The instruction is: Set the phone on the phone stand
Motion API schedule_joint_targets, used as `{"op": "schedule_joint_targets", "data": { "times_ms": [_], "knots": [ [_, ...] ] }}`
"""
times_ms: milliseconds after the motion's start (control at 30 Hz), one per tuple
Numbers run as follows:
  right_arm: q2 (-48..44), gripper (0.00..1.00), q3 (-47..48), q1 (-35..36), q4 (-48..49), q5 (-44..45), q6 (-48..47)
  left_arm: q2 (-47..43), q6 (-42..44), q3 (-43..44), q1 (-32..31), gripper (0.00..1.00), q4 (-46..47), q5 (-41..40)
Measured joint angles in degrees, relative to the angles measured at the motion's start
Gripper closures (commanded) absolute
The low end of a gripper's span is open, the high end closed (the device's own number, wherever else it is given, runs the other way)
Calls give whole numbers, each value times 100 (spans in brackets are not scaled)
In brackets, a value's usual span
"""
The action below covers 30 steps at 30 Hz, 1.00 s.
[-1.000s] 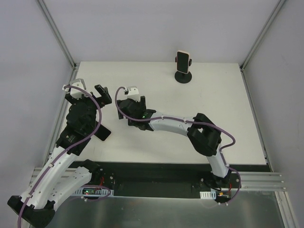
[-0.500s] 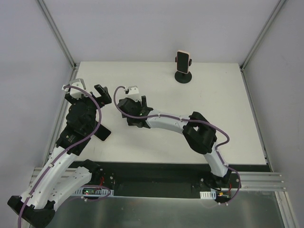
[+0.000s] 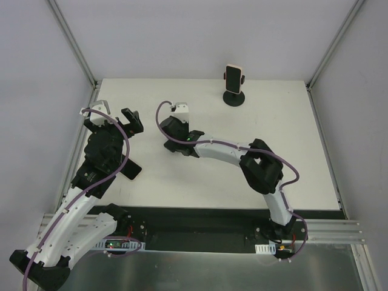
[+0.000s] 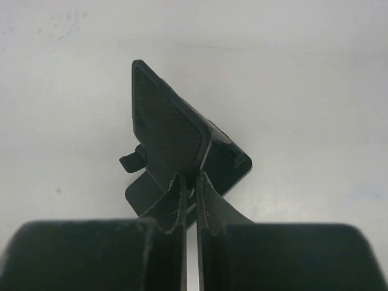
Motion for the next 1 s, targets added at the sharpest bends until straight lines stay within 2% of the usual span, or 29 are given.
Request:
{"op": "schedule_joint_targets", "data": {
  "times_ms": [100, 300, 433, 633, 833, 1000],
  "knots": [
    [-511, 99, -697, -372, 177, 50, 31, 0, -13, 0, 0, 2, 0, 33],
    [-1727, 99, -2446, -1609, 1045, -31, -345, 0, -59, 0, 0, 3, 0, 173],
    [-2159, 99, -3115, -2057, 1650, -610, -852, 11, -59, 0, 0, 4, 2, 284],
    [-2675, 99, -4229, -2933, 2850, -2369, -1451, 116, -63, 0, 0, 6, 2, 433],
    [-2568, 100, -4494, -4813, 3777, -4957, -1447, 157, -81, 0, 0, 8, 2, 599],
    [-1884, 100, -4028, -5989, 4277, -6347, -1438, 190, -81, 0, 0, 9, 0, 769]
  ]
}}
